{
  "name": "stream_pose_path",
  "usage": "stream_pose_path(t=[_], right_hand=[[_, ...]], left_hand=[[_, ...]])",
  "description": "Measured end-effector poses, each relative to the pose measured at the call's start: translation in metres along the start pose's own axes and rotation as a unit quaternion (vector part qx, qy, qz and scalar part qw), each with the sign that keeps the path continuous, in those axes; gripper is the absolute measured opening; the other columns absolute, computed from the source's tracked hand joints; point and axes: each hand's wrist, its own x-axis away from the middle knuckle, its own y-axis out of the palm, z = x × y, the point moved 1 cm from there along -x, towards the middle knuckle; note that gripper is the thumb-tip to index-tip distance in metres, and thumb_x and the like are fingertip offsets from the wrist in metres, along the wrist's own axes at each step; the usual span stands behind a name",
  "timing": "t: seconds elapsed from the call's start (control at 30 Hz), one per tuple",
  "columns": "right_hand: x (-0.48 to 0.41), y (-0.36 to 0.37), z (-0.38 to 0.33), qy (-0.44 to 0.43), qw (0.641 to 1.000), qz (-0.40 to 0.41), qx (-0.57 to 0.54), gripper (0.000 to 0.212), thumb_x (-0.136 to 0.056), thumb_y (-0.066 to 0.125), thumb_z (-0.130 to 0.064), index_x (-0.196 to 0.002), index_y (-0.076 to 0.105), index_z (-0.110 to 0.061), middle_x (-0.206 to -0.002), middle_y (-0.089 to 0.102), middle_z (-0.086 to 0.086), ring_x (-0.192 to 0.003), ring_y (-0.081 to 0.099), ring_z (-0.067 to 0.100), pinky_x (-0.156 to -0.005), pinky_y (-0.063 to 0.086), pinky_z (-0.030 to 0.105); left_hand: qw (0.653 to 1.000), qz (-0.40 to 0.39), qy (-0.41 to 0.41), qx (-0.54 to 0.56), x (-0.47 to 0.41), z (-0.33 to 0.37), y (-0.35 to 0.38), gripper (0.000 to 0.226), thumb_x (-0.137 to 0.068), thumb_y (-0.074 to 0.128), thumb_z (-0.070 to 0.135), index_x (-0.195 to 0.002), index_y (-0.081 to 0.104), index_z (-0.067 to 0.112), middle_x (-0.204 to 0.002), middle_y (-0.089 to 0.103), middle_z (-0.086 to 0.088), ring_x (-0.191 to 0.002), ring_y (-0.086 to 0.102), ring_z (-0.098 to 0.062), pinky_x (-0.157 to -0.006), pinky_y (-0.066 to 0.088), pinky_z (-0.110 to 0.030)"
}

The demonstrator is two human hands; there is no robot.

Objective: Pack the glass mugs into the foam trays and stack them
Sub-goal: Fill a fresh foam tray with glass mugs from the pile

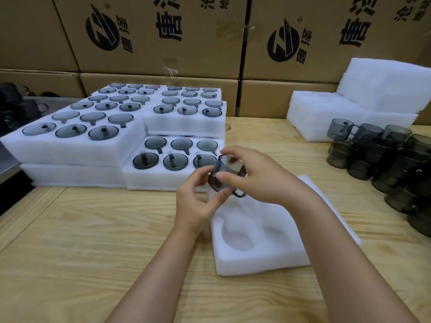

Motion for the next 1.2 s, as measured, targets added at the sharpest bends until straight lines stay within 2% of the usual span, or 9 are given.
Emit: stream_pose_path(t=[0.1, 0.27, 0.4, 0.6, 0.77, 0.9, 1.03, 1.1, 1.2], right_hand=[[0.0, -0.001, 0.008, 0.008, 0.999, -0.022, -0.022, 0.048, -0.082, 0.062, -0.05, -0.125, 0.048, -0.034, -0.112, 0.054, -0.008, -0.078, 0.05, -0.004, -0.06, 0.039, 0.014], [0.0, -0.003, 0.018, 0.039, 0.998, -0.051, 0.025, 0.052, -0.075, 0.069, -0.05, -0.12, 0.051, -0.032, -0.11, 0.054, -0.01, -0.078, 0.048, -0.005, -0.06, 0.037, 0.016], [-0.001, 0.006, 0.015, 0.021, 0.997, -0.046, 0.059, 0.055, -0.074, 0.073, -0.047, -0.121, 0.052, -0.028, -0.11, 0.054, -0.007, -0.083, 0.047, 0.004, -0.062, 0.039, 0.018], [-0.003, 0.009, 0.014, 0.005, 0.994, -0.063, 0.088, 0.056, -0.074, 0.075, -0.043, -0.122, 0.051, -0.028, -0.112, 0.053, -0.007, -0.095, 0.047, 0.012, -0.07, 0.038, 0.025], [-0.002, 0.008, 0.022, 0.005, 0.995, -0.092, 0.044, 0.052, -0.073, 0.077, -0.038, -0.118, 0.051, -0.037, -0.112, 0.053, -0.014, -0.092, 0.046, 0.005, -0.072, 0.044, 0.024], [-0.004, 0.01, 0.027, 0.003, 0.995, -0.095, 0.039, 0.051, -0.071, 0.076, -0.042, -0.116, 0.052, -0.038, -0.111, 0.054, -0.014, -0.1, 0.046, 0.008, -0.076, 0.042, 0.024], [-0.004, 0.014, 0.026, 0.008, 0.992, -0.111, 0.054, 0.054, -0.072, 0.057, -0.062, -0.117, 0.056, -0.031, -0.117, 0.056, -0.012, -0.115, 0.038, 0.013, -0.093, 0.04, 0.033], [-0.004, 0.021, 0.026, -0.005, 0.992, -0.104, 0.074, 0.045, -0.086, 0.05, -0.051, -0.123, 0.052, -0.025, -0.128, 0.048, -0.007, -0.123, 0.035, 0.017, -0.104, 0.031, 0.037], [-0.003, 0.037, 0.031, 0.003, 0.98, -0.106, 0.17, 0.045, -0.099, 0.031, -0.038, -0.137, 0.035, -0.015, -0.148, 0.023, 0.0, -0.139, 0.015, 0.021, -0.114, 0.011, 0.037]], left_hand=[[0.998, -0.005, -0.026, 0.059, -0.001, -0.001, -0.001, 0.039, -0.078, 0.059, 0.041, -0.108, 0.062, 0.016, -0.088, 0.066, -0.008, -0.084, 0.06, -0.028, -0.082, 0.046, -0.056], [0.995, -0.004, -0.055, 0.079, -0.003, -0.004, -0.001, 0.031, -0.076, 0.053, 0.025, -0.106, 0.061, 0.021, -0.087, 0.064, -0.005, -0.086, 0.061, -0.02, -0.083, 0.047, -0.042], [0.997, 0.008, -0.059, 0.047, -0.003, -0.009, 0.0, 0.048, -0.065, 0.046, 0.001, -0.101, 0.062, 0.027, -0.083, 0.064, 0.001, -0.08, 0.059, -0.012, -0.076, 0.048, -0.028], [0.998, 0.011, -0.055, 0.04, -0.004, -0.009, 0.002, 0.045, -0.063, 0.045, 0.003, -0.095, 0.064, 0.029, -0.077, 0.062, 0.01, -0.075, 0.057, -0.01, -0.072, 0.047, -0.024], [0.997, -0.01, -0.056, 0.053, -0.003, -0.004, 0.005, 0.02, -0.078, 0.056, 0.025, -0.095, 0.065, 0.026, -0.091, 0.068, 0.004, -0.089, 0.064, -0.013, -0.076, 0.049, -0.027], [0.997, -0.012, -0.061, 0.044, -0.002, 0.0, 0.006, 0.031, -0.076, 0.053, 0.048, -0.096, 0.064, 0.027, -0.094, 0.069, 0.003, -0.089, 0.064, -0.012, -0.078, 0.049, -0.029], [0.994, -0.042, -0.069, 0.071, -0.001, 0.003, 0.01, 0.037, -0.084, 0.051, 0.039, -0.112, 0.063, 0.018, -0.109, 0.067, -0.002, -0.104, 0.062, -0.016, -0.086, 0.049, -0.03], [0.99, -0.089, -0.078, 0.082, 0.002, 0.003, 0.014, 0.044, -0.09, 0.044, 0.028, -0.127, 0.055, 0.008, -0.126, 0.061, -0.01, -0.119, 0.057, -0.018, -0.1, 0.043, -0.034], [0.986, -0.152, -0.059, 0.017, 0.004, 0.0, 0.017, 0.049, -0.092, 0.036, 0.027, -0.139, 0.037, 0.014, -0.148, 0.039, -0.005, -0.139, 0.034, -0.013, -0.117, 0.024, -0.039]])
